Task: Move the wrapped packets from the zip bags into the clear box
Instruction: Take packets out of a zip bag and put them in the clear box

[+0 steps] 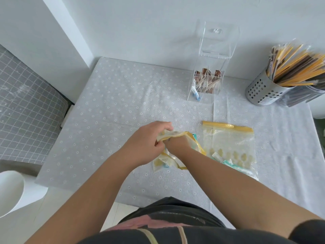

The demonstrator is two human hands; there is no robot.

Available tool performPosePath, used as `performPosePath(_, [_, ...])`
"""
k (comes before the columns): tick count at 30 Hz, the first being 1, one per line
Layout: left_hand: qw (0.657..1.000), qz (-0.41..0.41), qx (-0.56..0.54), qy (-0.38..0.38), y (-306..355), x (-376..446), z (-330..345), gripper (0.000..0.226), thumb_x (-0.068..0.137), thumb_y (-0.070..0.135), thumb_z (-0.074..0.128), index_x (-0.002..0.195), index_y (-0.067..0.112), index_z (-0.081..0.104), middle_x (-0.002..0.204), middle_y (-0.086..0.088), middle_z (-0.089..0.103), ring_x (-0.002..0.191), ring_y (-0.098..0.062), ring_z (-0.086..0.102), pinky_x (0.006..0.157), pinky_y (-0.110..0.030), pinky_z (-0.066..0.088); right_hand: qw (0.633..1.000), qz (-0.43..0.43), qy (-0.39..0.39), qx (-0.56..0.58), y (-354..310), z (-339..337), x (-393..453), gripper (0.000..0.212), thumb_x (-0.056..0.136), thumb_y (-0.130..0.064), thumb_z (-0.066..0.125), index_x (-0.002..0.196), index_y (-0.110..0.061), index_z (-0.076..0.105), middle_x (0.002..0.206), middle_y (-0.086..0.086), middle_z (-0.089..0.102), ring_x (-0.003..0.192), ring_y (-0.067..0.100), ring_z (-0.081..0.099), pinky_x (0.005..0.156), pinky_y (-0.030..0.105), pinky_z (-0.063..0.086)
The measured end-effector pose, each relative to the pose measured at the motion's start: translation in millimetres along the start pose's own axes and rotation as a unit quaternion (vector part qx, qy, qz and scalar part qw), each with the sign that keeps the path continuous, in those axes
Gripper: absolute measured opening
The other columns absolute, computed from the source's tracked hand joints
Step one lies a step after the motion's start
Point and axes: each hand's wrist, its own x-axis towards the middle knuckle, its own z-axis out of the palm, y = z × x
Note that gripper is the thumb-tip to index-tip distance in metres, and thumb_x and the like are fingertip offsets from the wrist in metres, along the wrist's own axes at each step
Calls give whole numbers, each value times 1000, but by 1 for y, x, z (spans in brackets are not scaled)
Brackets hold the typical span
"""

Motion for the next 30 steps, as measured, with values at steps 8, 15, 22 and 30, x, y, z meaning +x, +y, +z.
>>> performPosePath(8, [997,-18,72,17,-5,11,10,49,88,-4,39,116,25,68,146,15,44,114,-2,54,82,-13,41,995,-68,62,-41,-5,-9,-16,10,94,-20,46,87,-14,50,70,-3,49,66,18,54,50,26,38])
performPosePath(15, [996,-35,79,6,-5,22,10,63,88,-4,38,145,23,43,152,13,36,134,-10,42,106,-30,41,961,-161,149,-170,-10,-39,-55,14,91,-5,48,99,-8,60,86,6,59,79,27,58,61,30,41])
performPosePath(22, [997,-48,64,4,-16,24,3,60,91,1,41,145,27,43,151,17,37,122,-10,51,88,-20,41,957,-195,176,126,1,-136,-102,5,78,-18,76,77,-23,75,65,-5,69,52,4,56,48,15,41])
performPosePath(30, [997,-42,61,-14,-17,26,4,61,91,0,41,146,27,41,153,18,34,127,-8,47,94,-13,34,912,-170,319,195,3,-246,-26,7,74,-14,78,73,-19,73,68,3,72,54,11,61,64,33,56])
